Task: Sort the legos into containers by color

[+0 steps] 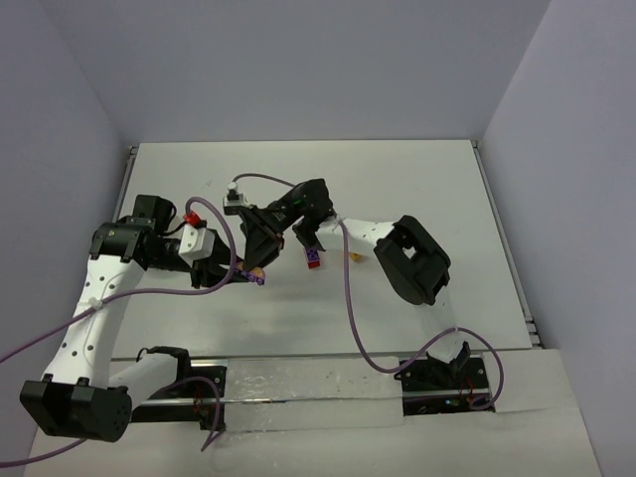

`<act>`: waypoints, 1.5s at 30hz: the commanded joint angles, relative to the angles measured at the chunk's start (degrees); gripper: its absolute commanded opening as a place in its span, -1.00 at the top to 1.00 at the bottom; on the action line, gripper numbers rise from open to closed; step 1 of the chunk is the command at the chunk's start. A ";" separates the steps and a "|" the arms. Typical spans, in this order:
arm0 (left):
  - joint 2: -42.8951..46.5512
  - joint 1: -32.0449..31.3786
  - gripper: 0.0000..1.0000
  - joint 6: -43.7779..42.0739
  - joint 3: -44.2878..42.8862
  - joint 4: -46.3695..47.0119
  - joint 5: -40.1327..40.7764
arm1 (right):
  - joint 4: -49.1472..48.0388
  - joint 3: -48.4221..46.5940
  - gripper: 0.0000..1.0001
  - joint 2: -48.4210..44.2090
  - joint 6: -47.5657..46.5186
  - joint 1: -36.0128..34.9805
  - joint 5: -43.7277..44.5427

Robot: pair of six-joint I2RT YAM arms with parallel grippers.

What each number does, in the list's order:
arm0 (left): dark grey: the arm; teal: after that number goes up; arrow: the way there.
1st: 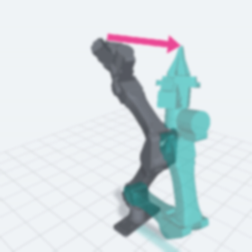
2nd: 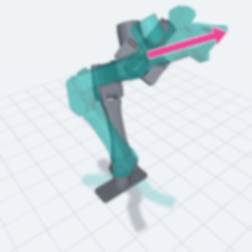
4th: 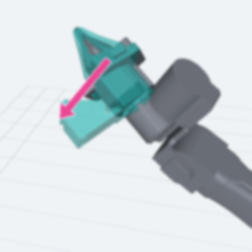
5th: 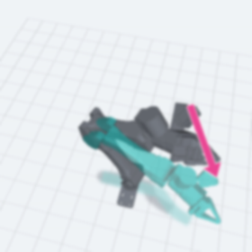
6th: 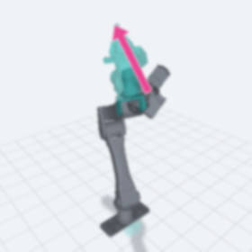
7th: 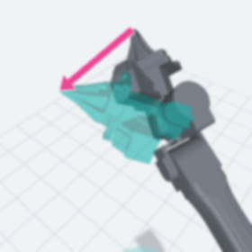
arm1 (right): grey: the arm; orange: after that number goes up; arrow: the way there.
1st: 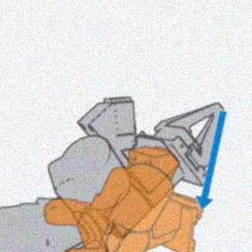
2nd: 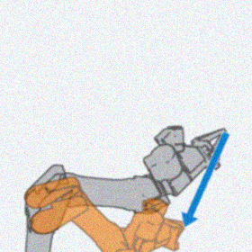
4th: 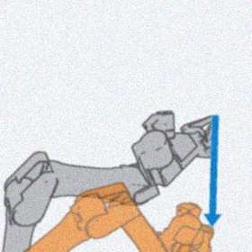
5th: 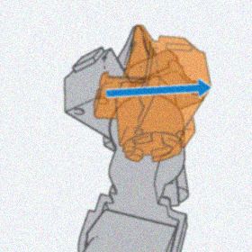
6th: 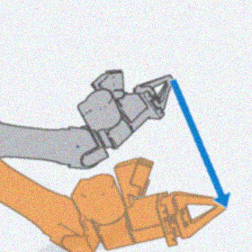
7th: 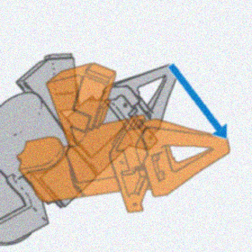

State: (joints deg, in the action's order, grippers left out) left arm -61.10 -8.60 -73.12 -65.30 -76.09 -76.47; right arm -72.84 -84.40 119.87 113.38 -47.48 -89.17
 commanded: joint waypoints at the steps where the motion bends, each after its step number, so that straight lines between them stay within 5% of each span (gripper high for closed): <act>1: 0.11 -0.28 1.00 2.51 -0.20 -2.57 0.23 | -21.64 -1.82 -0.16 -2.10 1.20 -0.24 -0.99; 3: 0.74 -0.21 1.00 3.02 -0.06 -2.57 0.60 | -21.37 -1.82 -0.89 -2.25 1.16 -0.27 -1.10; 4: 1.08 -0.13 1.00 3.38 -0.01 -2.57 0.89 | -21.05 -1.88 -0.99 -2.46 0.89 -0.18 -1.16; 9: 3.47 0.68 1.00 6.81 0.08 -0.82 5.48 | -11.28 -1.73 -1.00 -4.20 -6.27 1.54 0.49; 11: 5.28 1.24 1.00 11.19 0.43 2.41 8.37 | -0.33 -0.68 -1.00 -5.87 -14.26 2.92 2.17; 15: 7.61 1.94 1.00 18.41 1.10 7.74 12.40 | 31.90 -0.64 -1.00 -10.50 -38.06 5.04 6.60; 18: 8.60 3.54 1.00 27.27 0.89 12.53 15.73 | 76.41 -8.30 -1.00 -12.63 -67.44 7.31 15.04; 22: 4.96 7.41 1.00 30.59 -4.02 12.86 24.96 | 100.33 -15.12 -1.00 -13.49 -88.42 10.65 31.82; 31: -15.76 29.59 1.00 11.67 -25.51 -2.52 36.99 | 110.94 -13.43 -1.00 -19.32 -103.05 11.69 59.02; 40: -32.68 36.45 1.00 7.03 -41.15 1.73 49.66 | 114.75 -14.03 -1.00 -18.55 -105.91 12.76 63.25; 45: -35.36 36.52 1.00 3.27 -40.75 8.08 54.39 | 115.42 -14.84 -1.00 -17.11 -106.30 13.19 62.22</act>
State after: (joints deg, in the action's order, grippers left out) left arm -95.78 27.67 -65.37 -104.31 -72.80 -27.35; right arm 41.18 -97.82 103.05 9.02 -34.93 -27.57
